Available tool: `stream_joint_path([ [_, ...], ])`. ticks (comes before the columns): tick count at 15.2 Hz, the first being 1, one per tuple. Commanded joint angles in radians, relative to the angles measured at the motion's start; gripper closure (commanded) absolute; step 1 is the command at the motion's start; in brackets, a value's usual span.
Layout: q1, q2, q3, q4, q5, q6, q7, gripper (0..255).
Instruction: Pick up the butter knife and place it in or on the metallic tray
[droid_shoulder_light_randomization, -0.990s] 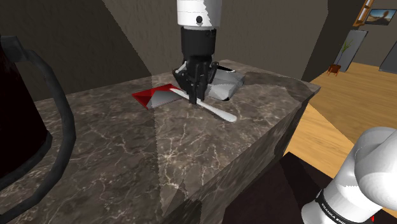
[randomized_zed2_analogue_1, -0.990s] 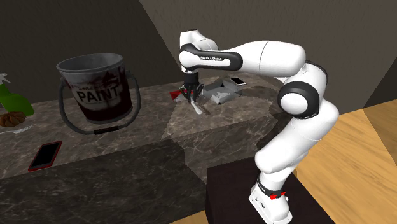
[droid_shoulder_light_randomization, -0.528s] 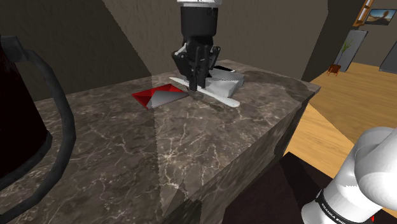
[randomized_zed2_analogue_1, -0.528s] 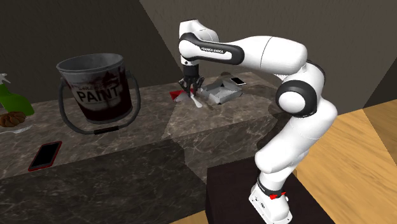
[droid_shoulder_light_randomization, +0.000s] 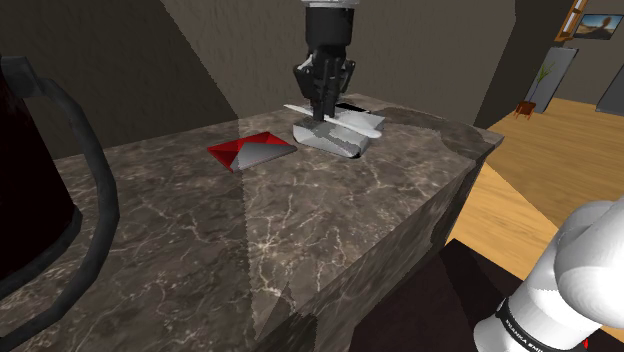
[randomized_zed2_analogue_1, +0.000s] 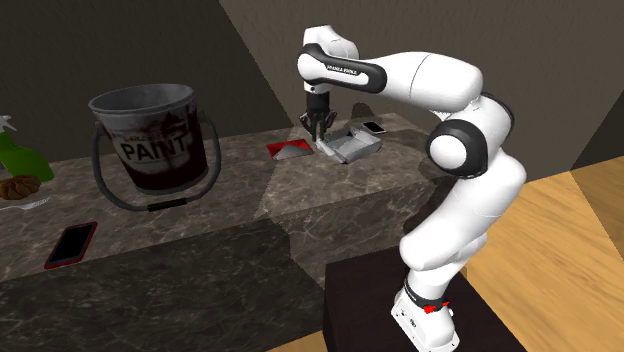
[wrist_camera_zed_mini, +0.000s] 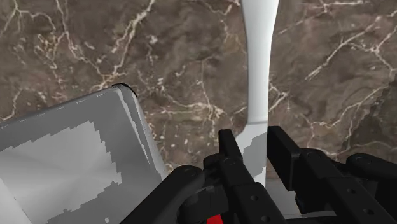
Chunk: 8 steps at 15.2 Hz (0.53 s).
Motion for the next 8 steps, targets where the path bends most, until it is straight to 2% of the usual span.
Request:
stream_joint_path([
  [1, -0.020, 0.021, -0.028, 0.028, -0.012, -0.009, -0.048, 255],
  [8, -0.088, 0.110, -0.108, 0.131, -0.047, -0.028, -0.194, 255],
])
